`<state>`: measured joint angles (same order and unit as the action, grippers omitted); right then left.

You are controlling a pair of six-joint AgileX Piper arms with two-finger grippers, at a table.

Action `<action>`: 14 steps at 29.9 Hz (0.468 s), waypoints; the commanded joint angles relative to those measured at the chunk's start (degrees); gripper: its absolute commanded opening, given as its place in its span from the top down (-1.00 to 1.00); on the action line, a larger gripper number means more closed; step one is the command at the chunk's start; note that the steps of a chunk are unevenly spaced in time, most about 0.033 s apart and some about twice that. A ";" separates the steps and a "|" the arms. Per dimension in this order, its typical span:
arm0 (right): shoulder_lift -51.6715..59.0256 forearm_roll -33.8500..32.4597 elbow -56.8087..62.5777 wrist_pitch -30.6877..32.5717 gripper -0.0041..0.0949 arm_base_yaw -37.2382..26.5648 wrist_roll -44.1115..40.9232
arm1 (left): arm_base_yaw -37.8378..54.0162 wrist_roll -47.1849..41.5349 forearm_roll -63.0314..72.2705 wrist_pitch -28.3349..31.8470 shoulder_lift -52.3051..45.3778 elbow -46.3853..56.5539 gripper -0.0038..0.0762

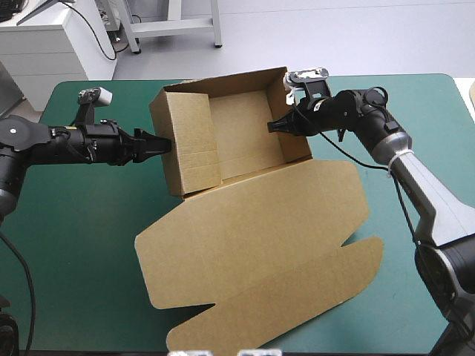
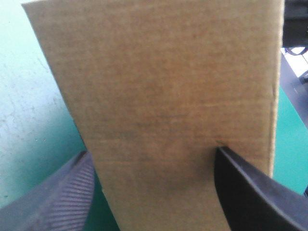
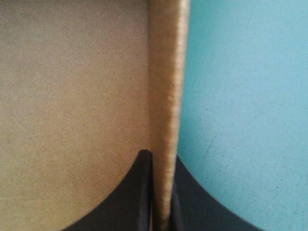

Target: Fold the box

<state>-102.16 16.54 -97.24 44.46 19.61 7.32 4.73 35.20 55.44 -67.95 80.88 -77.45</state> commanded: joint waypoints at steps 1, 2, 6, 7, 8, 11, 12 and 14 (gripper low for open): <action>3.19 3.04 -1.80 -3.00 0.96 0.80 -3.30 | -1.57 -0.66 6.95 -6.01 -1.96 -1.67 -0.37; 3.19 2.89 -1.80 -2.86 0.96 0.80 -3.44 | -1.57 -1.09 6.95 -6.01 -1.96 -1.67 -0.37; 3.29 2.73 -1.80 -2.86 0.96 0.80 -3.73 | -1.57 -1.54 6.95 -6.01 -1.96 -1.67 -0.37; 3.29 2.73 -1.80 -2.86 0.96 0.80 -3.73 | -1.57 -1.82 6.95 -6.01 -1.96 -1.67 -0.37; 3.29 2.60 -1.80 -2.86 0.96 0.80 -3.73 | -1.57 -2.52 6.95 -6.01 -1.96 -1.67 -0.37; 3.39 1.89 -1.80 -2.70 0.96 0.42 -3.98 | -1.57 -2.65 6.95 -6.01 -1.96 -1.67 -0.37; 3.39 2.05 -1.80 -2.65 0.96 0.15 -4.25 | -1.57 -2.65 6.95 -6.01 -1.96 -1.67 -0.37; 3.39 2.05 -1.80 -2.65 0.96 -0.13 -4.33 | -1.57 -2.65 6.95 -6.01 -1.96 -1.67 -0.37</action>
<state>-102.16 14.99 -97.24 45.13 19.54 5.02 4.35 32.95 55.27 -68.58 80.88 -77.45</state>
